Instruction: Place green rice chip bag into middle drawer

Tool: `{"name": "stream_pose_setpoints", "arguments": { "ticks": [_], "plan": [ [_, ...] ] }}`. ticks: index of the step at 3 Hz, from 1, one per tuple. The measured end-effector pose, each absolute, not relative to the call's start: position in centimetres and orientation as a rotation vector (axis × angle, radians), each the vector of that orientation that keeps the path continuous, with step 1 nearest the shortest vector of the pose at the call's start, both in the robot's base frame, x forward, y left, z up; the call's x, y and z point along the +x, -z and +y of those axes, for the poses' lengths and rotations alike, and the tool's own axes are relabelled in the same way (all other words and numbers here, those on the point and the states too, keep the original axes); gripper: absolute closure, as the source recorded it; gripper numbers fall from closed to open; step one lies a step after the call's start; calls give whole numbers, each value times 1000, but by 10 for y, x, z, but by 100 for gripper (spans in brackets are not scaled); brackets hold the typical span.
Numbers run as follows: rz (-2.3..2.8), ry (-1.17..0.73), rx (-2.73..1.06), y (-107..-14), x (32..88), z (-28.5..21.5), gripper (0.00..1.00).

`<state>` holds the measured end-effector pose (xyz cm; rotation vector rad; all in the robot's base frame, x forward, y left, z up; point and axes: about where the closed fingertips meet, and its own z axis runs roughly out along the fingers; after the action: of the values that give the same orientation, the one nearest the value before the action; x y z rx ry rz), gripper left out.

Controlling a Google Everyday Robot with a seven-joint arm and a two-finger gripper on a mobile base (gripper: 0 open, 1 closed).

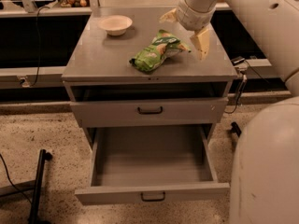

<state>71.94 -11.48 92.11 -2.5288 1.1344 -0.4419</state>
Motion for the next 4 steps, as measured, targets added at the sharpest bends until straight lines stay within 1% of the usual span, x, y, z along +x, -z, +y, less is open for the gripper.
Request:
{"name": "stream_pose_setpoints", "arguments": {
  "ticks": [1,3,4],
  "plan": [
    [1134,442,-2529,-921,719,-115,0],
    [1044,483,-2528,-901,726,-87,0],
    [1028,511,-2517,-884,733,-82,19]
  ]
}}
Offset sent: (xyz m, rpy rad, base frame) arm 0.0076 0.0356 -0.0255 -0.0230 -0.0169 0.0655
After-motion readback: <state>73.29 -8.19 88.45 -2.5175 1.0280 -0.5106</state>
